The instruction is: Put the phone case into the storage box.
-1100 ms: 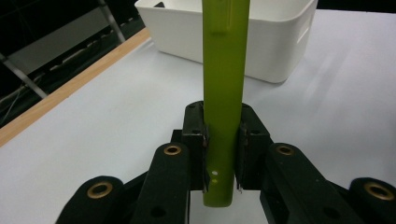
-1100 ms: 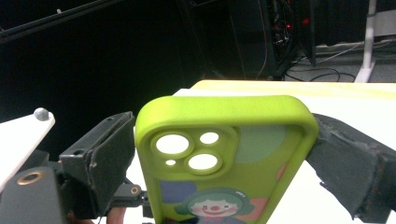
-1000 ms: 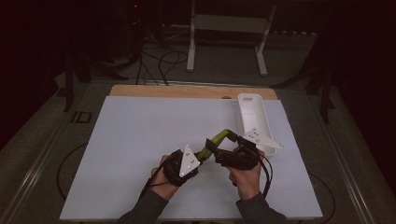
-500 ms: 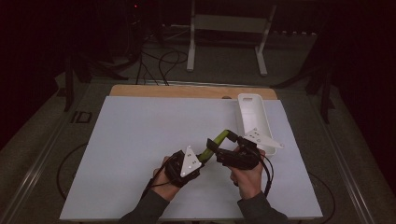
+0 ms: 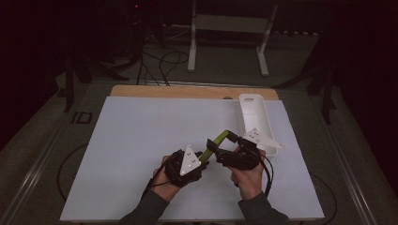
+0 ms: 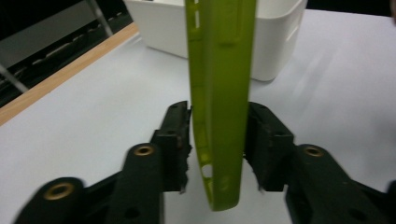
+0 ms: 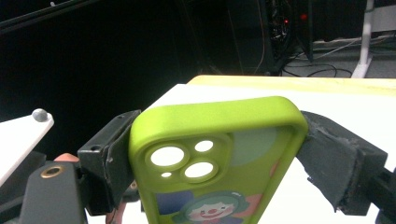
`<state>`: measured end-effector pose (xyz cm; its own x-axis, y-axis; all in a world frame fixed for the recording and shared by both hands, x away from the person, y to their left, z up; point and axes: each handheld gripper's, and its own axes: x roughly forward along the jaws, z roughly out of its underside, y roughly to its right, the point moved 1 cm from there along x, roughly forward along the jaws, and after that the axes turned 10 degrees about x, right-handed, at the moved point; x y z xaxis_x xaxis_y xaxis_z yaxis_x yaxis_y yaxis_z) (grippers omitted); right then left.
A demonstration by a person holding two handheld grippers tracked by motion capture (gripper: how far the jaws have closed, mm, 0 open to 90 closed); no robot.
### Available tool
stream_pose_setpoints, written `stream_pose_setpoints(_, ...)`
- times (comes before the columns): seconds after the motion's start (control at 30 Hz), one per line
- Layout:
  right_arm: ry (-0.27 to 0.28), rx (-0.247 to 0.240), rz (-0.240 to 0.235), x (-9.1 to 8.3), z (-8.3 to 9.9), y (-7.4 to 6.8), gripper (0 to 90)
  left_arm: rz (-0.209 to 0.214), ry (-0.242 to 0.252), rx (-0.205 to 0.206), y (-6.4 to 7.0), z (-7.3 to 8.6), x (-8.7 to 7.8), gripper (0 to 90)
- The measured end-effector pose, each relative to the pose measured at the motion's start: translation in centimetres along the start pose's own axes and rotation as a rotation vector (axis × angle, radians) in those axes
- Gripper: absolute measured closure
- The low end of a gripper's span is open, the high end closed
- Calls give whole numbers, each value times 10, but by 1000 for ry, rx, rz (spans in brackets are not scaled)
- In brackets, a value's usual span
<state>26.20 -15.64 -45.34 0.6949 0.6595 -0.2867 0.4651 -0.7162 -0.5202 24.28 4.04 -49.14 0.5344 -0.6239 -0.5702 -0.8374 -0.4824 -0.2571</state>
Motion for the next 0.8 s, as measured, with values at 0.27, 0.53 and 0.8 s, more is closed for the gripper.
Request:
stream_pose_setpoints(0.27,0,-3,10,0,-1,-1,169,-69,-2,-43,-4,2,-3,332)
stream_pose_setpoints(0.53,2,-5,15,0,-3,-2,169,-105,-20,-76,-10,5,-5,150)
stream_pose_setpoints(0.8,0,-12,17,1,-4,-3,169,-118,-45,-91,-15,7,-8,45)
